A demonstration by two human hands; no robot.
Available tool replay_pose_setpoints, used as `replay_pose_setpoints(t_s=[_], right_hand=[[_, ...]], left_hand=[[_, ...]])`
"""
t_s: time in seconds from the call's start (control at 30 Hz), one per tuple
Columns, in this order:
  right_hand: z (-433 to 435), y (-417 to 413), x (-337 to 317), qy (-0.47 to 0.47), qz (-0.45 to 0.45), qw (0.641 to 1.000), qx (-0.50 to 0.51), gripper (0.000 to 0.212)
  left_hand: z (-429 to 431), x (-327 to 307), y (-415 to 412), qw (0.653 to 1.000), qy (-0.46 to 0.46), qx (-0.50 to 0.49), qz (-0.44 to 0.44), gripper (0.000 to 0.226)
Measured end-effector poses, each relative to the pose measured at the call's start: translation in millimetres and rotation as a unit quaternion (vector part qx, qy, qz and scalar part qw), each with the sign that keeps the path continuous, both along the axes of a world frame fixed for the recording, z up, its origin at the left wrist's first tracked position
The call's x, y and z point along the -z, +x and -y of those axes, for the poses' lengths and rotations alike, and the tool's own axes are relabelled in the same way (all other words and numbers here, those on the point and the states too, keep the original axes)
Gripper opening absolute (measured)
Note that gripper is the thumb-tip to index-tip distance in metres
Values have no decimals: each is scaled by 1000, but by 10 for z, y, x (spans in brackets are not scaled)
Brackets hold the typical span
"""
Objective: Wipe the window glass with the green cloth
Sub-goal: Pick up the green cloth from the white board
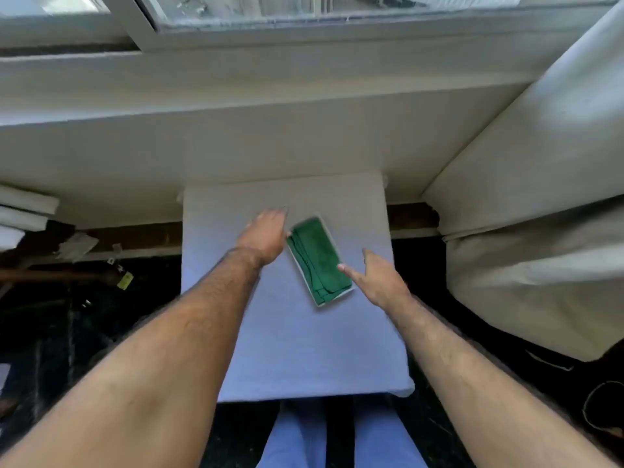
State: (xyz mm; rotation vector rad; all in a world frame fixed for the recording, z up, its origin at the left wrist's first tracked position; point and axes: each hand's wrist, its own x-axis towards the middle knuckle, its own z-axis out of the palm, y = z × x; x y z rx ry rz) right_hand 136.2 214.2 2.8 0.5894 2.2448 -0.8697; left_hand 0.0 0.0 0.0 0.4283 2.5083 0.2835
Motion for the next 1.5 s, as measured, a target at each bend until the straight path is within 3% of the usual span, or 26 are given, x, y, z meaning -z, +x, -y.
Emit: replay_pose_setpoints(t_s=[0.13,0.5,0.63,0.83,0.97,1.13,1.3,1.5], right_hand=[[112,62,455,34,20,999,0,65],[185,121,1310,100,-22,994,27,37],[234,122,1398,117,-58,991,0,29],[274,59,1526,128,-24,991,-17,30],[299,23,1572,124,-19,992,22,24],[313,17,1464,66,-34,989,127,12],[222,-26,1211,-26,-70,982,173,11],[60,-144,826,-90,-67,965,237,17]], left_hand=[[-62,515,57,1000,-16,-9,23,66],[-317,1408,35,998,-56,-29,8,48],[-381,1505,10,997,-62,-53,-14,42],[-441,1603,-36,995,-72,-56,-29,39],[-470,1636,-83,994,-55,-95,-3,36],[-512,1508,-79,988,-36,-147,26,36],[-438,1204,-94,978,-25,-197,62,12],[-286,710,-151,952,32,-286,106,28]])
